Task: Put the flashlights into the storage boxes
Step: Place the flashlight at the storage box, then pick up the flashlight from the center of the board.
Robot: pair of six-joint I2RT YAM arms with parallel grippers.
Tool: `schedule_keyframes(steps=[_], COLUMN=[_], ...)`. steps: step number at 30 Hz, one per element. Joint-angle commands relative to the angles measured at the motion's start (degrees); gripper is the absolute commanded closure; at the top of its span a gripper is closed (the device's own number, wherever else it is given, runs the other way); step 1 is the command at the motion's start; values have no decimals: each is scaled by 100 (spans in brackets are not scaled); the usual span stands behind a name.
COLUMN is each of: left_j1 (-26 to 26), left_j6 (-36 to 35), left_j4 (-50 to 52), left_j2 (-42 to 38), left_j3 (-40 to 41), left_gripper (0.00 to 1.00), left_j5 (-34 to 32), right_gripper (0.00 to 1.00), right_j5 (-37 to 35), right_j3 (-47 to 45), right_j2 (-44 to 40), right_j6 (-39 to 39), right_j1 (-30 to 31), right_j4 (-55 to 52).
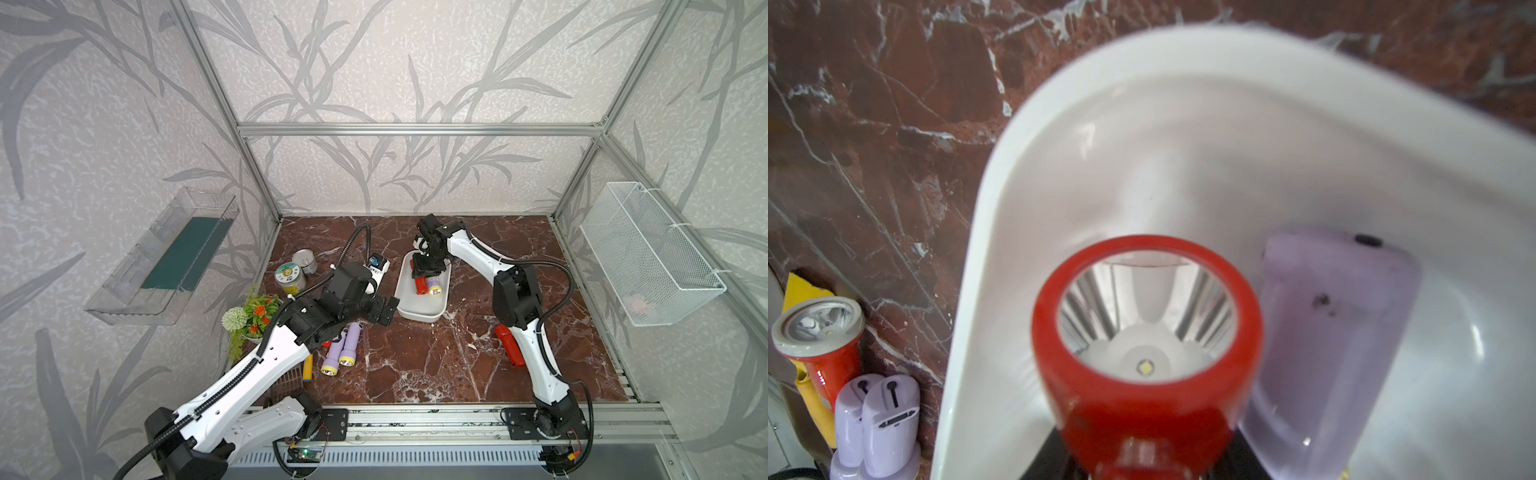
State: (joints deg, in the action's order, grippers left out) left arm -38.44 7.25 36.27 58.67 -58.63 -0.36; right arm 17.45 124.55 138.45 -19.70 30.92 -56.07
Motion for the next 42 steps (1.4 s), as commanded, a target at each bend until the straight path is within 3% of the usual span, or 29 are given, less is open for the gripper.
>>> schedule_keyframes(steps=[1, 8, 17, 23, 32, 35, 42], left_j1=[45, 51, 63, 61, 61, 55, 51], left_j6=[-49, 150, 375, 630, 1112, 1306, 1599], left_j4=[95, 71, 149, 256, 471, 548, 702], left_j2=[-40, -86, -129, -160, -316, -313, -218], left_j3=[98, 246, 317, 457, 738, 863, 1038], left_gripper=[1, 1, 1, 1, 1, 1, 1], left_j5=[-88, -85, -175, -223, -440, -386, -371], right_gripper=[65, 63, 51, 50, 34, 1, 1], right_j5=[-87, -141, -234, -167, 244, 160, -135], right_j3=[273, 364, 327, 157, -290, -421, -1133], right_j2=[147, 279, 198, -17, -905, -1211, -2063], right_j6=[124, 177, 274, 282, 300, 353, 500], right_j1=[-4, 2, 0, 4, 19, 25, 25], right_j4=[-342, -444, -475, -410, -21, -35, 29])
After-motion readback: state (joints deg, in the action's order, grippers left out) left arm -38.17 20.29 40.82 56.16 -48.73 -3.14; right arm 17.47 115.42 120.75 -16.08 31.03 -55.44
